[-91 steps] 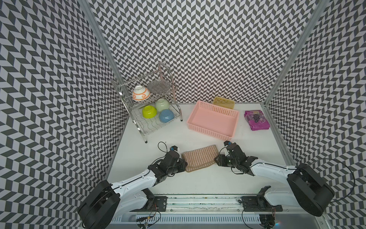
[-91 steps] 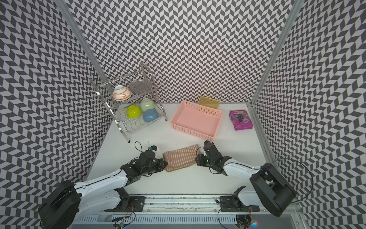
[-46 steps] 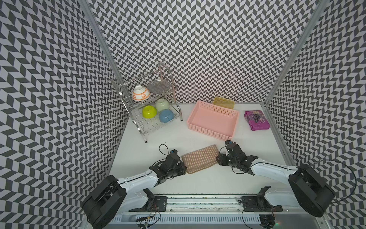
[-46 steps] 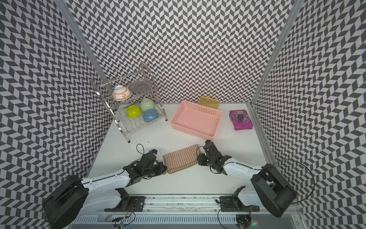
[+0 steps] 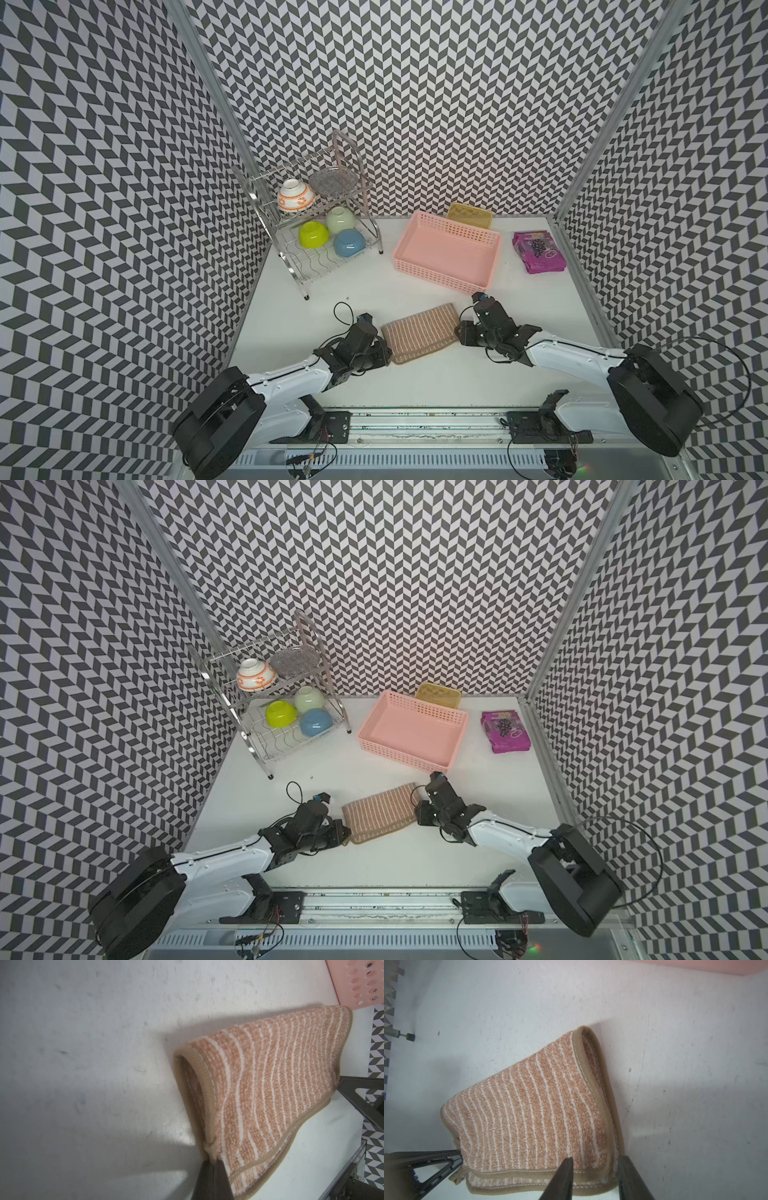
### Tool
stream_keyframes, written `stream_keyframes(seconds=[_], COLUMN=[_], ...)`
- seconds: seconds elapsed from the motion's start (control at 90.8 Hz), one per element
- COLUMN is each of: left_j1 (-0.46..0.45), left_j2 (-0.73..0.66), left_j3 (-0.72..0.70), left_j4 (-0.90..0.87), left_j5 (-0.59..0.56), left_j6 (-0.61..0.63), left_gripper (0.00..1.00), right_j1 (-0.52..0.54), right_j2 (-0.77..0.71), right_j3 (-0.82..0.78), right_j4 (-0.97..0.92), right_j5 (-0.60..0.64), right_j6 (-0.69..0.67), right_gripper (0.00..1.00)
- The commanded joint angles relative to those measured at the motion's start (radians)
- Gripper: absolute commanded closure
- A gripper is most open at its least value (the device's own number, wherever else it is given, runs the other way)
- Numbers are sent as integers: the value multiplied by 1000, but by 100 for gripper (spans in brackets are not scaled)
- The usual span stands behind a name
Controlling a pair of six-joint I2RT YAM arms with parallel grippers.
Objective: Fold the square dishcloth
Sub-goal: Smooth out the cleaning item at the center of the board.
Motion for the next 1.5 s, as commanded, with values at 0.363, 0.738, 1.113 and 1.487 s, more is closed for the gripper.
stream_keyframes(seconds=[0.363,0.738,1.113,1.487], left_j1=[-4,-2,-1,-2], left_j2=[-21,-59,-130,-121], left_j3=[14,61,103,28], left_j4=[-54,-101,-161,-115], left_j5=[-19,-17,8,72], left_j6=[15,34,39,5], left_gripper=[100,100,100,100], right_j1=[7,8,8,8], right_j2=[8,-18,-116,-98], right_j3=[45,67,58,6], right_j4=[41,23,-35,-55], right_j5=[13,10,43,62], right_j6=[-3,-15,-15,-5], right_gripper=[76,97,100,100])
